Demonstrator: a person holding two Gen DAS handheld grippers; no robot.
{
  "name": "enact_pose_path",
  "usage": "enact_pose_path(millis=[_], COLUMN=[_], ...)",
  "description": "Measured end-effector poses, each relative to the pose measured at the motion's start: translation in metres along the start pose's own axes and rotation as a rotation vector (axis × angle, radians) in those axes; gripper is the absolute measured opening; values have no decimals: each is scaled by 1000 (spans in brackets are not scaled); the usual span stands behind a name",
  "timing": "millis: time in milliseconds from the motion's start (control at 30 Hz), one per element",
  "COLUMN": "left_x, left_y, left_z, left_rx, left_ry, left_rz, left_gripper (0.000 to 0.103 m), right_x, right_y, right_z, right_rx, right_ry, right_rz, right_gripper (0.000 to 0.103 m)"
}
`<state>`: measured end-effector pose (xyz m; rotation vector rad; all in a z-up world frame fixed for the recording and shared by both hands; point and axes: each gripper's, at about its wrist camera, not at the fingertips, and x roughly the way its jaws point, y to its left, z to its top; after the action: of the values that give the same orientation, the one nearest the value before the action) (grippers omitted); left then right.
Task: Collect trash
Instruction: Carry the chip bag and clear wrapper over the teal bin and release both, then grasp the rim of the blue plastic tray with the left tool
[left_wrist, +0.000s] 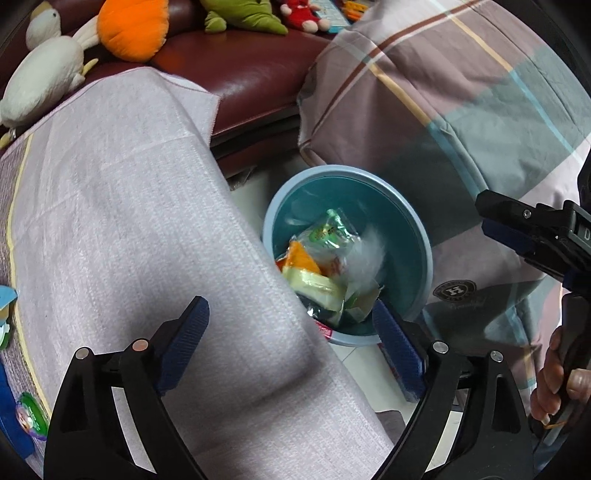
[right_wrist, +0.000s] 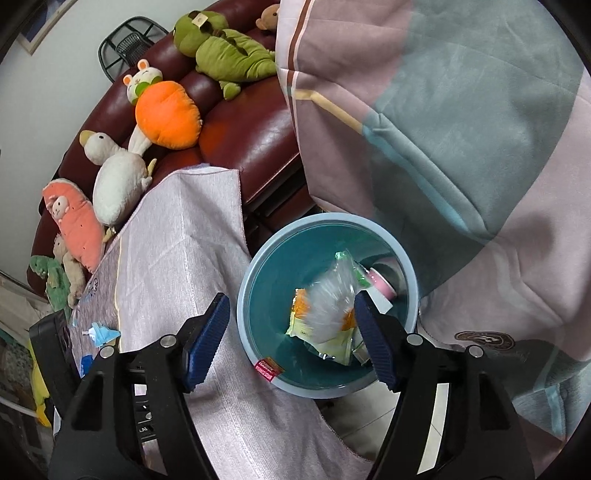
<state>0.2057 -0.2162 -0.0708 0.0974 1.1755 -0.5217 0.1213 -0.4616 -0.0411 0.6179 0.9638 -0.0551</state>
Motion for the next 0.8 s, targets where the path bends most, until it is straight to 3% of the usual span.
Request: enact_pose_path(millis=[167,800], left_x=[-7,-50], left_y=[11,59], left_z=[-3,-28], left_rx=[-28,-109], left_ry=[-8,-70], left_rz=[-10,2], left_gripper=[91,91], right_x=[0,-4], right_y=[5,61], right_z=[-2,-20], right_rx=[5,-85], right_ry=[9,36], right_rz=[-11,-26], right_gripper=[74,76])
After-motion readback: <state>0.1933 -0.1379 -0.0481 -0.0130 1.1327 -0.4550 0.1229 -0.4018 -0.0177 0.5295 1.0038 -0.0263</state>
